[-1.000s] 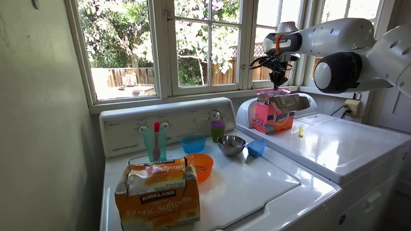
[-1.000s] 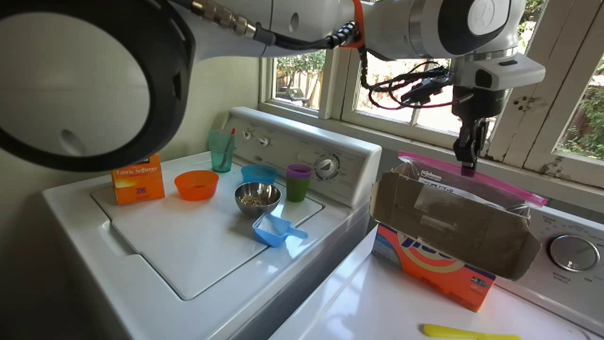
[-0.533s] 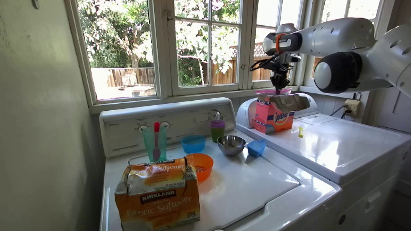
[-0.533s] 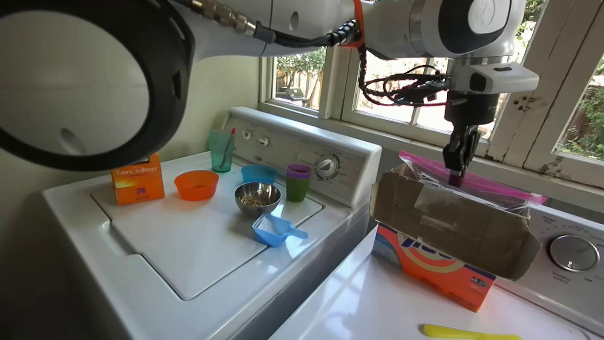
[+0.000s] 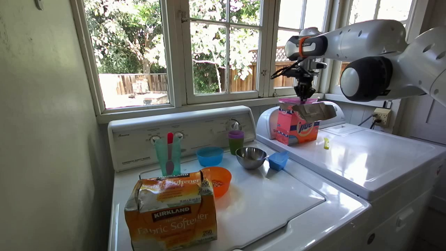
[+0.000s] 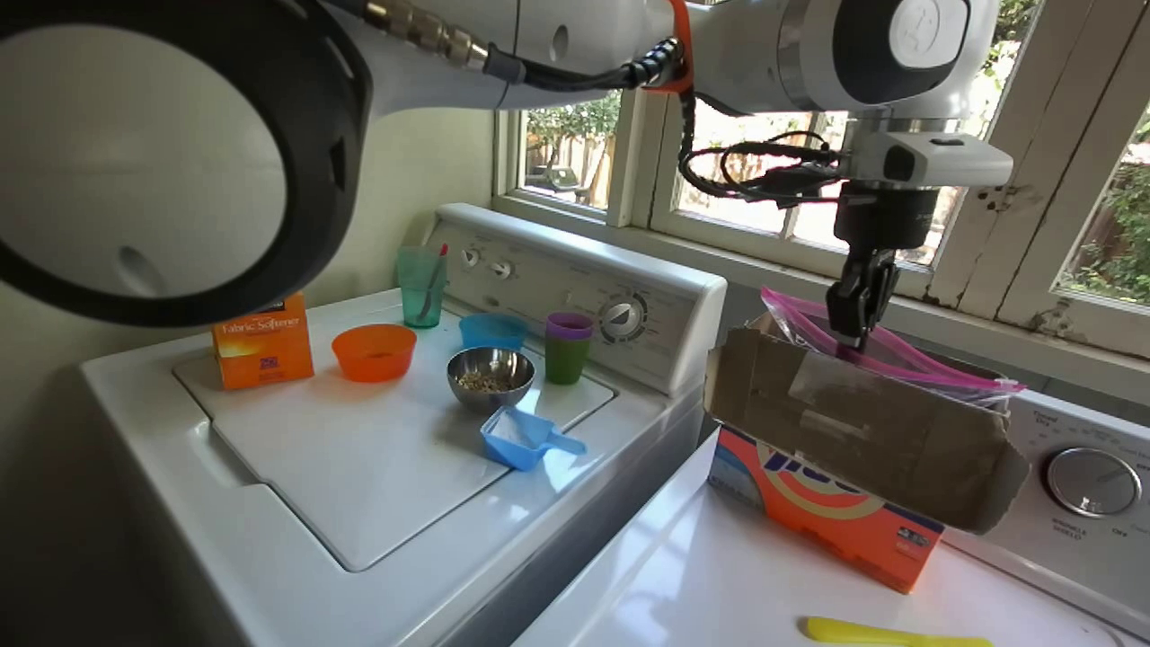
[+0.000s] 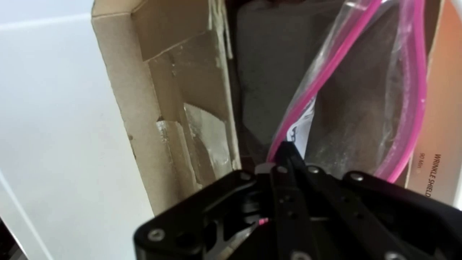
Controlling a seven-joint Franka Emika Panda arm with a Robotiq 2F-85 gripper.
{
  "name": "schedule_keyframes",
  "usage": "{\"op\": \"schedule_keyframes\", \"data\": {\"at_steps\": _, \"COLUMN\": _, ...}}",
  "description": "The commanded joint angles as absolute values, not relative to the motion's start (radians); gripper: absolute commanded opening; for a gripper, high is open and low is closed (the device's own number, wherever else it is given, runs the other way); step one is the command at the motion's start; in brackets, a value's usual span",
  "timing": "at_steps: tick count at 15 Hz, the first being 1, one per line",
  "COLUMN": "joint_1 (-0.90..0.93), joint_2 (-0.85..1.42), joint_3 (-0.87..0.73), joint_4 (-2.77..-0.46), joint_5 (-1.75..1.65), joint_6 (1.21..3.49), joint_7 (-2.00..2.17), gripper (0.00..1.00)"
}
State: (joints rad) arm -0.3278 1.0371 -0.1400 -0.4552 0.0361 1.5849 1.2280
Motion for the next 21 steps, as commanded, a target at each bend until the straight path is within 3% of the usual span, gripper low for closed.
{"op": "schedule_keyframes", "data": {"at_steps": 1, "joint_1": -0.320, "joint_2": 1.055, "joint_3": -0.138, "joint_4": -0.443, "joint_5": 0.036, "joint_6": 1.592, "joint_7": 1.247, "gripper": 0.00}}
{"op": "schedule_keyframes", "data": {"at_steps": 21, "joint_1": -0.310, "joint_2": 1.104, "joint_3": -0.161, "joint_4": -0.433, "joint_5": 0.009, "joint_6": 1.711, "joint_7": 1.387, "gripper": 0.00}}
